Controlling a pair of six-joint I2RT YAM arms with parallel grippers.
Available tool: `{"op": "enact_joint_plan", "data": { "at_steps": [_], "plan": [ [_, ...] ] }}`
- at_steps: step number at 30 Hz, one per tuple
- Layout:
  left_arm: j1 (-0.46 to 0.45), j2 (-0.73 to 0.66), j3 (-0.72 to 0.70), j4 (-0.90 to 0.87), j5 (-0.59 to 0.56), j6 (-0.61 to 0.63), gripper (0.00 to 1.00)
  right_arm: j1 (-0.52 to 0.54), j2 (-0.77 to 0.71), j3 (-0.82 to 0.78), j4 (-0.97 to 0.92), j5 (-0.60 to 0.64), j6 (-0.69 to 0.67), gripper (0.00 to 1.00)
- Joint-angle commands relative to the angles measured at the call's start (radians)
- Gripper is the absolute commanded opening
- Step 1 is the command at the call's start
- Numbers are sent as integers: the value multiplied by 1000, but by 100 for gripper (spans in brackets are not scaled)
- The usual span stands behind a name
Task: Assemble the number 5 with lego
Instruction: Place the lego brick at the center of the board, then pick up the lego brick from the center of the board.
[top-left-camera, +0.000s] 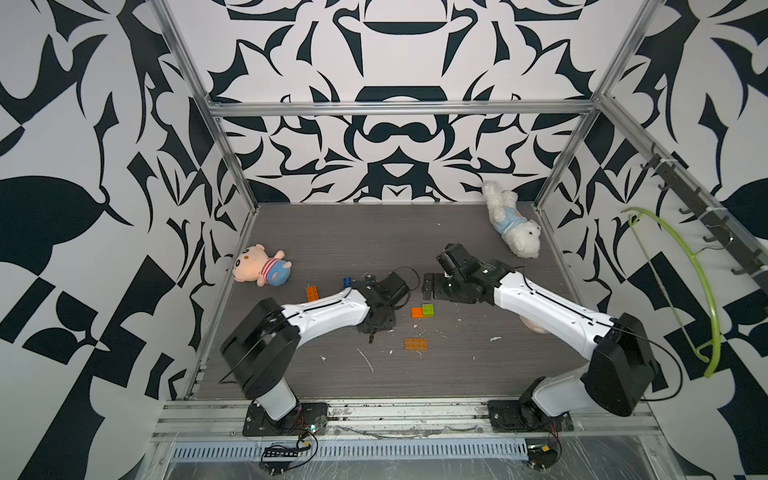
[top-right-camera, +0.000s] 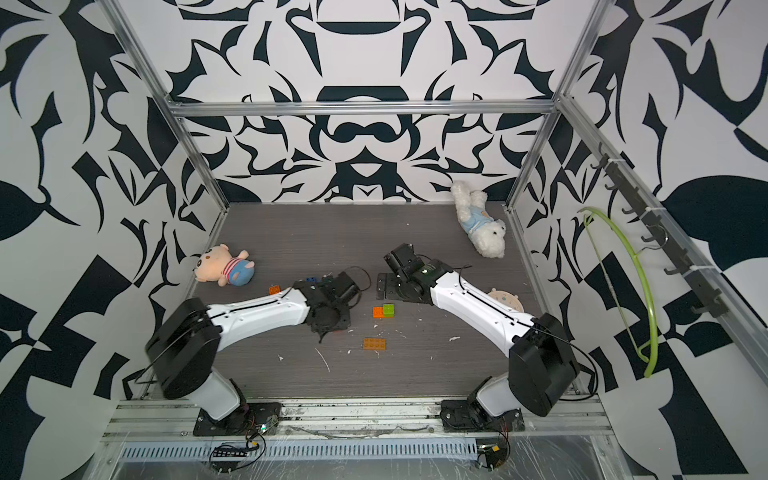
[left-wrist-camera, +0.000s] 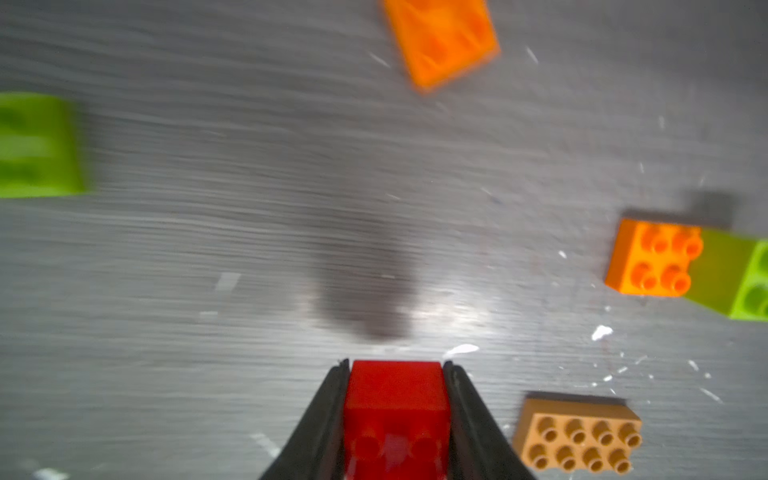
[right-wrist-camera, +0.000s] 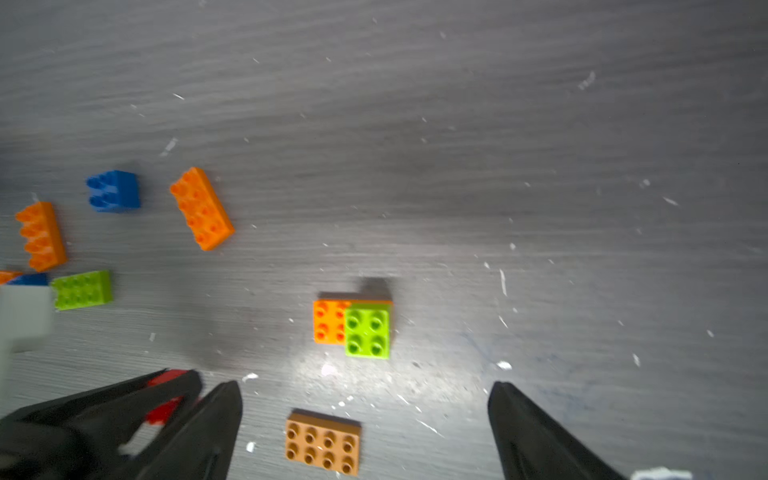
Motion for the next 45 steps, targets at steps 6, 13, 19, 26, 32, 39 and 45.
{"op": "enact_joint_plan", "data": {
  "at_steps": [6, 13, 19, 26, 32, 39, 45],
  "plan": [
    [-33, 97, 46, -8, 28, -7, 42, -3, -50, -36, -29, 26, 61, 95],
    [-29, 38, 14, -14, -7, -51, 69, -3, -68, -54, 13, -17, 59, 82],
    [-22, -247, -131, 6, -177, -143, 73, 50, 19, -18, 34, -101, 57, 67],
    [117, -628, -353, 8, -234, -186, 78, 260, 233, 146, 26, -63, 92, 62],
    [207, -812, -462, 2, -216, -172, 82, 339, 364, 218, -4, -18, 174, 57],
    [218, -881, -498, -1, -223, -141, 84, 374, 474, 310, -60, -8, 185, 57],
    [218, -853, -497, -3, -201, -129, 84, 375, 534, 357, -109, 16, 210, 54]
  ]
}}
